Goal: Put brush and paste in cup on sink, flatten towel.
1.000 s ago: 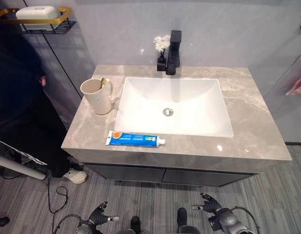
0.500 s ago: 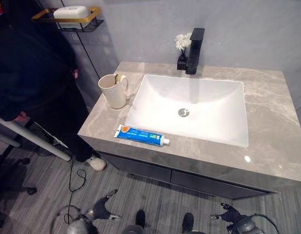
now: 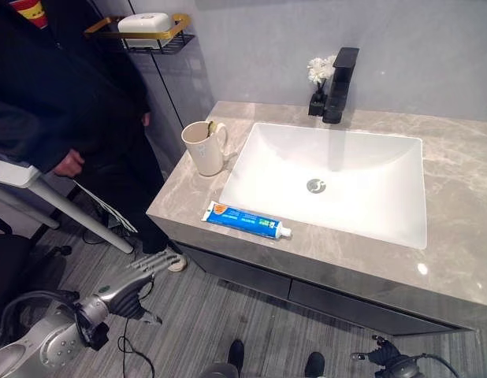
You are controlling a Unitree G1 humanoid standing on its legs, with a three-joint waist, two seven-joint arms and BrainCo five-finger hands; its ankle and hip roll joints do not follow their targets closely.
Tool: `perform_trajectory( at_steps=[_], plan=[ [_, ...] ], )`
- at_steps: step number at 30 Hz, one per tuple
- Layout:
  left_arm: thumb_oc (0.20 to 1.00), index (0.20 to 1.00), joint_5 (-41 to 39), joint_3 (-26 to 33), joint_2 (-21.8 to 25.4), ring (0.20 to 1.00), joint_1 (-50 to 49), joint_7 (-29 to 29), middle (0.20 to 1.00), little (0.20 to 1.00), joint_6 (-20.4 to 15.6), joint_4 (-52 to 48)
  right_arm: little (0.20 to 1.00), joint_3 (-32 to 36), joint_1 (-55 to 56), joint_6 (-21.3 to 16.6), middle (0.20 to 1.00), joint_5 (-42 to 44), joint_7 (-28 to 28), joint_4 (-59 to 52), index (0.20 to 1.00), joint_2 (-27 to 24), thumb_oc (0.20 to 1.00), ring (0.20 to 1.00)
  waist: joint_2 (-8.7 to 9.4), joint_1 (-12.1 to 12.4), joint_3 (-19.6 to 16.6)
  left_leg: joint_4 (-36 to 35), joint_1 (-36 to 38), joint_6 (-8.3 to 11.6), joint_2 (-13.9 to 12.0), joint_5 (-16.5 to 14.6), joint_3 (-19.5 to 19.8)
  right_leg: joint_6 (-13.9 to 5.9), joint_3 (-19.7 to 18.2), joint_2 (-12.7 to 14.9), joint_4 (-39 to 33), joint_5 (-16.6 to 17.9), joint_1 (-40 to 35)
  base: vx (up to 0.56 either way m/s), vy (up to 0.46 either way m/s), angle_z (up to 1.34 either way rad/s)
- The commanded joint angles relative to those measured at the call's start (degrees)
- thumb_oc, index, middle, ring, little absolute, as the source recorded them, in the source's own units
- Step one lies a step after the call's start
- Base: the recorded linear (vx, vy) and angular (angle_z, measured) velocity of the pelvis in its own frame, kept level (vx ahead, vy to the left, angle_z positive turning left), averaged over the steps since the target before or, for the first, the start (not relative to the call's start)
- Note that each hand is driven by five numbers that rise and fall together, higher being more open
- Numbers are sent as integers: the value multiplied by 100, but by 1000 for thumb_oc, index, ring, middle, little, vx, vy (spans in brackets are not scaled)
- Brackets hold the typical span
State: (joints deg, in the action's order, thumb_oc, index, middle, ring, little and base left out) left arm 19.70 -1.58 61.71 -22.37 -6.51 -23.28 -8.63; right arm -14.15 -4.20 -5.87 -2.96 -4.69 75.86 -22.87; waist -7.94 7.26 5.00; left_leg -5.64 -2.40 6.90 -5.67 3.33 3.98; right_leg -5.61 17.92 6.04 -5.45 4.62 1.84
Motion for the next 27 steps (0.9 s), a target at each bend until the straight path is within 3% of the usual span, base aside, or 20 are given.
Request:
perform_trajectory(
  at_steps=[1,6,14,19,27],
  plan=[
    [1000,1000,-757,507,-29,1000,397,-558,1000,1000,60,-383,1000,-215,-69,110,1000,244,66,-24,1000,171,1000,1000,289,-91,-146,64,-557,290,-71,383,-237,-536,-236,557,48,-41,-226,0,0,0],
    [1000,1000,-967,822,-235,1000,837,-712,1000,1000,109,-457,1000,-241,-22,196,1000,257,163,-27,1000,219,1000,1000,248,-227,-112,64,-601,292,-102,367,-380,-538,-472,576,45,8,-31,-12,10,-15],
    [1000,1000,-1107,518,-476,1000,1837,-727,1000,1000,211,-135,1000,-251,-80,311,1000,246,279,68,1000,229,1000,1000,155,-500,-26,64,-842,294,-167,355,-763,-581,-981,624,45,186,592,-23,18,-33],
    [1000,1000,-1119,230,-533,1000,2090,-593,1000,1000,273,-18,1000,-247,-144,337,1000,303,286,80,1000,243,1000,1000,141,-589,27,64,-944,285,-201,377,-893,-599,-1160,625,45,247,827,-3,4,-26],
    [1000,1000,-968,256,-468,1000,1970,-525,1000,1000,332,59,1000,-223,-163,302,1000,374,260,37,1000,259,1000,1000,197,-600,64,64,-967,292,-263,394,-983,-599,-1274,586,45,268,943,19,-3,-12]
  ],
)
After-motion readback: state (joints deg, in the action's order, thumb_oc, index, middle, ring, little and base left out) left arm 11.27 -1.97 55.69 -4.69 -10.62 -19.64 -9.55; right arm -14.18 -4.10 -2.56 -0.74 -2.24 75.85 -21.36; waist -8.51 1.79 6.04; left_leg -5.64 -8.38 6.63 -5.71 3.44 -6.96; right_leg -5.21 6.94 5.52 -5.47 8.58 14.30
